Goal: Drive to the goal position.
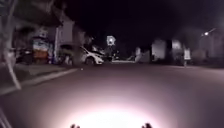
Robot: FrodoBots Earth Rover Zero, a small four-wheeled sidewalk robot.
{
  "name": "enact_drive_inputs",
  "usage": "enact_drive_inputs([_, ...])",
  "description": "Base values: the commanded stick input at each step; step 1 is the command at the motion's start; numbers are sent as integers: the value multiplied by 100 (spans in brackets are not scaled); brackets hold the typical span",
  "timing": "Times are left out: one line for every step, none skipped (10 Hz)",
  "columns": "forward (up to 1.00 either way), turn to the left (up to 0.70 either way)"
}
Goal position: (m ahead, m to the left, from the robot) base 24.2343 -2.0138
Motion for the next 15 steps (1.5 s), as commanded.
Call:
enact_drive_inputs([85,0])
enact_drive_inputs([85,0])
enact_drive_inputs([85,0])
enact_drive_inputs([85,0])
enact_drive_inputs([85,0])
enact_drive_inputs([85,-26])
enact_drive_inputs([85,-34])
enact_drive_inputs([85,-6])
enact_drive_inputs([85,0])
enact_drive_inputs([85,0])
enact_drive_inputs([85,0])
enact_drive_inputs([85,0])
enact_drive_inputs([85,0])
enact_drive_inputs([85,0])
enact_drive_inputs([85,0])
